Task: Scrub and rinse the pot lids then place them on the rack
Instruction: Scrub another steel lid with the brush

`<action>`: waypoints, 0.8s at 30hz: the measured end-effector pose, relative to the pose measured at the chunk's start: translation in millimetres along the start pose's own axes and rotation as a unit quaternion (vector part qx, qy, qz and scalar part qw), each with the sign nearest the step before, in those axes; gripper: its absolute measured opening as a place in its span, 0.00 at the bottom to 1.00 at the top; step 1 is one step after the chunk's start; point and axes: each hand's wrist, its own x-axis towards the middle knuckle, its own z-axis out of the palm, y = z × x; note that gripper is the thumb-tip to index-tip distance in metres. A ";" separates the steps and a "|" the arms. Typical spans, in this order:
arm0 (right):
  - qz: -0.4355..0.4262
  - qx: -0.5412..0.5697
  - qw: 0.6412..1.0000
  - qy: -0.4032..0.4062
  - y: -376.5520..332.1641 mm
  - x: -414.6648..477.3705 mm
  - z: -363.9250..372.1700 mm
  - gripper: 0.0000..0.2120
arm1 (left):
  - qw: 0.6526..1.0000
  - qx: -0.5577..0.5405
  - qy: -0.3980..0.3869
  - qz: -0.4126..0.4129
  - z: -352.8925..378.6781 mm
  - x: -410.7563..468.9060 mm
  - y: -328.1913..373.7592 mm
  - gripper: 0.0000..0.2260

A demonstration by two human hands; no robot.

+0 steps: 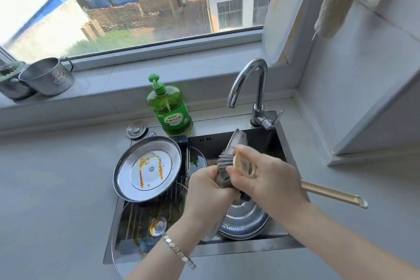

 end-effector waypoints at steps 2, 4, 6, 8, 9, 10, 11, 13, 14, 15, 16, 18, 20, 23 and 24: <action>0.032 0.025 0.999 -0.024 1.0 4.4 -1.1 0.26 | 1.000 0.020 0.003 0.016 -3.5 2.0 -1.8 0.21; 0.129 0.053 0.990 -0.017 18.0 24.7 -4.9 0.21 | 0.998 0.051 -0.005 0.024 -4.7 0.4 -5.1 0.16; 0.155 0.048 0.987 -0.010 26.7 31.5 -4.2 0.18 | 0.999 0.046 -0.012 0.017 -3.3 -2.6 -6.5 0.15; 0.064 -0.007 0.998 -0.003 12.8 19.7 -0.8 0.15 | 1.000 0.020 -0.010 0.003 -4.5 -1.7 -7.6 0.14; 0.004 -0.032 0.999 0.000 2.8 7.9 1.4 0.16 | 1.000 0.016 -0.008 0.006 -6.3 -1.2 -7.9 0.13; -0.025 -0.024 0.999 0.004 -4.0 -0.6 1.9 0.18 | 1.000 0.020 -0.007 0.011 -8.0 -1.0 -9.3 0.13; -0.014 -0.008 1.000 0.002 -1.8 -1.8 0.9 0.18 | 0.999 0.028 -0.009 0.017 -9.0 -1.4 -11.2 0.13; 0.092 0.041 0.995 -0.026 15.8 14.7 0.6 0.14 | 0.998 0.062 -0.012 0.028 -8.7 -2.5 -13.0 0.16; 0.144 0.063 0.987 -0.028 24.9 23.5 1.1 0.17 | 0.997 0.068 -0.014 0.035 -7.4 -3.9 -11.8 0.17; 0.164 0.068 0.984 -0.016 32.8 28.2 3.5 0.18 | 0.997 0.063 -0.013 0.039 -6.0 -5.0 -10.3 0.16; 0.167 0.072 0.983 -0.006 31.8 28.1 3.3 0.17 | 0.998 0.048 -0.014 0.035 -5.7 -4.5 -7.8 0.13; 0.104 0.054 0.993 -0.001 11.4 15.3 2.5 0.13 | 1.000 0.014 -0.015 0.014 -8.3 0.1 -5.7 0.06; 0.017 0.058 0.998 0.004 -6.4 -4.5 4.1 0.20 | 1.000 0.001 -0.021 0.019 -12.6 3.7 -7.9 0.10; 0.081 0.070 0.994 -0.015 7.1 15.0 0.7 0.16 | 0.999 0.027 -0.042 0.013 -15.1 2.5 -7.0 0.12; 0.122 0.070 0.990 -0.012 14.9 25.5 0.2 0.14 | 0.998 0.030 -0.052 0.007 -14.3 1.5 -4.3 0.10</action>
